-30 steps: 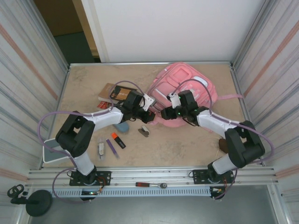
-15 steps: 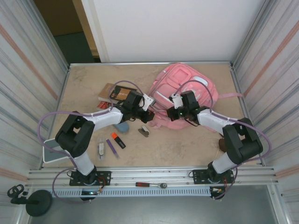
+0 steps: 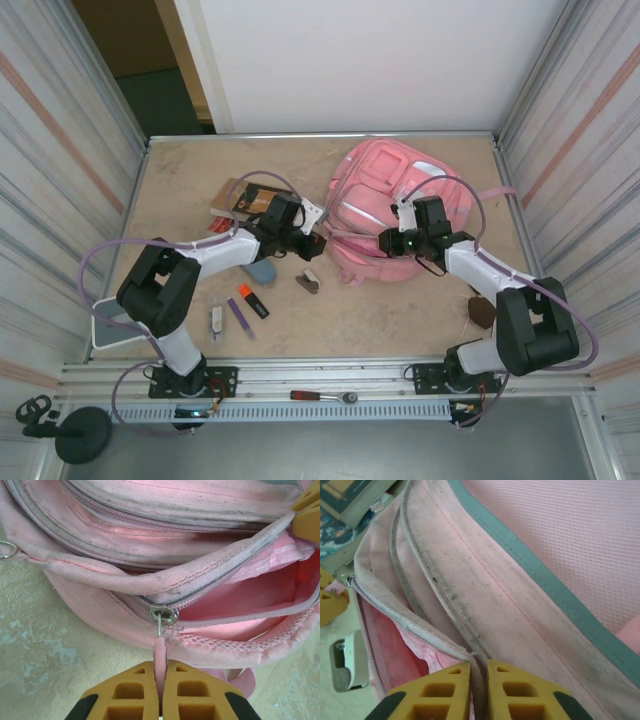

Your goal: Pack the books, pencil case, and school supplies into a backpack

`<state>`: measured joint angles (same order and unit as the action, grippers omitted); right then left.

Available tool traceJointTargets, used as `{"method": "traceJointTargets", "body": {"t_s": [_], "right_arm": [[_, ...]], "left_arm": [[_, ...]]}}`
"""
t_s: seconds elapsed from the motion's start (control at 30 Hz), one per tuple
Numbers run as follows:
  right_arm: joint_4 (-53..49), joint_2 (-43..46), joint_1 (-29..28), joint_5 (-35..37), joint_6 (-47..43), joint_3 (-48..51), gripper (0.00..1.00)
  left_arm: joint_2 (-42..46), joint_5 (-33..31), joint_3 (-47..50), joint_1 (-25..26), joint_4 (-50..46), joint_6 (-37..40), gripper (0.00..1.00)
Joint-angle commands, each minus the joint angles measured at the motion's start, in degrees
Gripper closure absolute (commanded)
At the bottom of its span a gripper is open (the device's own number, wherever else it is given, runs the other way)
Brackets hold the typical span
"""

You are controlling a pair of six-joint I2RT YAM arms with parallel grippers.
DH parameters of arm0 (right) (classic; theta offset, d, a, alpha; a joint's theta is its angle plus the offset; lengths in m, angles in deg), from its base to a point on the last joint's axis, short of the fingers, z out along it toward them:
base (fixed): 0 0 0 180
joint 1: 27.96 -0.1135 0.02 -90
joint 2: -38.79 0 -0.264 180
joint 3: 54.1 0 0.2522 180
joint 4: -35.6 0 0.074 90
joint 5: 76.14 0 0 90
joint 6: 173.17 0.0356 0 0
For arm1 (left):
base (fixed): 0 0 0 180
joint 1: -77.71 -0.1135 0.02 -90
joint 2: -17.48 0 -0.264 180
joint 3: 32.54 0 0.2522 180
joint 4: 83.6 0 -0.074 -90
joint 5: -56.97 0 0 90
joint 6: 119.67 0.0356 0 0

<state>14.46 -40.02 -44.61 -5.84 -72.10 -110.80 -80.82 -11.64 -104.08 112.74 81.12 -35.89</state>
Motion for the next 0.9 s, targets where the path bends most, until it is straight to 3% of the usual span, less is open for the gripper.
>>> {"method": "traceJointTargets", "body": {"t_s": [0.0, 0.13, 0.37, 0.43, 0.57, 0.63, 0.77, 0.87], "right_arm": [[-0.9, 4.3, -3.2, 3.2, -4.0, -2.0, 0.63], [0.2, 2.3, -7.8, 1.4, -7.5, -4.2, 0.47], [1.6, -7.7, -12.6, 0.3, -10.1, -10.4, 0.39], [1.5, -10.1, -12.9, -0.2, -10.1, -11.9, 0.45], [1.5, -10.3, -12.9, 1.1, -10.1, -11.2, 0.79], [1.0, -8.7, -12.1, 2.6, -9.7, -9.8, 0.91], [-0.3, -5.4, -8.8, 2.4, -7.1, -6.4, 1.00], [-0.4, -2.6, -6.6, 1.6, -5.0, -3.5, 1.00]], "left_arm": [[3.8, 2.8, -0.4, 0.1, 0.7, -0.7, 1.00], [5.0, 5.5, 0.3, 0.5, 2.2, -1.2, 1.00], [5.7, 5.8, 0.6, 1.1, 2.3, -1.4, 1.00], [5.8, 5.2, 0.6, 1.1, 2.1, -1.5, 1.00], [6.3, 3.0, 1.0, 1.1, 1.6, -1.8, 1.00], [6.6, 0.9, 1.1, 0.9, 1.2, -2.0, 1.00], [6.8, -1.7, 1.8, -1.2, 1.5, -3.1, 1.00], [6.0, -3.6, 1.5, -2.8, 1.0, -2.8, 1.00]]}}
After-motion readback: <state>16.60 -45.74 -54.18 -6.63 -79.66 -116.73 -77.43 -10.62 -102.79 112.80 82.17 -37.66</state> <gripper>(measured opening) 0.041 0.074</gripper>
